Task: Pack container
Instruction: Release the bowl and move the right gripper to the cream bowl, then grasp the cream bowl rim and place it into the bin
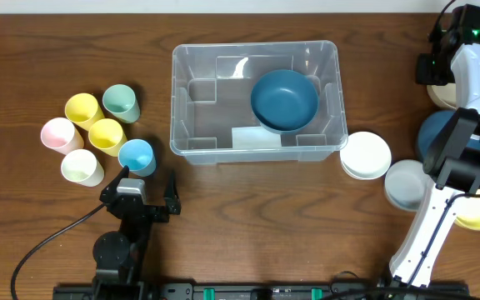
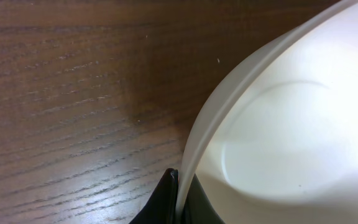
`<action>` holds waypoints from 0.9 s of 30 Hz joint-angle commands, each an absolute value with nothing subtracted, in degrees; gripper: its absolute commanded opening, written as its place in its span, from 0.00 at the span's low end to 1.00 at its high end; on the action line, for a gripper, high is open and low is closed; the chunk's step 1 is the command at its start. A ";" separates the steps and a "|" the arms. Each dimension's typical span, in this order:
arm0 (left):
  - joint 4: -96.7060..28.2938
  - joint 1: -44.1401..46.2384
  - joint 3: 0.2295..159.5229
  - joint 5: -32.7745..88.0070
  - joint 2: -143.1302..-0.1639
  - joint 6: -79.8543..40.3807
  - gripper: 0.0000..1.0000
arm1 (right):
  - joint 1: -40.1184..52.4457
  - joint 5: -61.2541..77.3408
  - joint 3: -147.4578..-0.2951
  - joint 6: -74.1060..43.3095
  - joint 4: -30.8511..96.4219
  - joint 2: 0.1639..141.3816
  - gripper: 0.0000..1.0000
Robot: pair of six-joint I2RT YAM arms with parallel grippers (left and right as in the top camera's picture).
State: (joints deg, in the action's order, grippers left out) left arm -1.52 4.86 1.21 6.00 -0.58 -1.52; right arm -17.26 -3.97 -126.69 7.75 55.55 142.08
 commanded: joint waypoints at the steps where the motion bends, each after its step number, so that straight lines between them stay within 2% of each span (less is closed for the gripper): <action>1: -3.40 4.51 0.23 6.87 -0.23 -1.78 0.98 | -17.17 -2.94 -126.76 5.69 55.94 142.37 0.01; 7: -3.40 4.51 0.23 6.87 -0.23 -1.78 0.98 | -15.22 -2.46 -126.78 3.31 56.14 138.04 0.01; 15: -3.40 4.51 0.23 6.87 -0.23 -1.78 0.98 | -9.54 2.76 -126.87 -0.71 56.10 122.28 0.01; 21: -3.40 4.51 0.23 6.87 -0.23 -1.78 0.98 | -0.10 8.97 -126.85 -4.40 60.01 109.67 0.01; 27: -3.40 4.51 0.23 6.87 -0.23 -1.78 0.98 | 12.99 8.45 -126.78 -4.60 67.83 106.67 0.01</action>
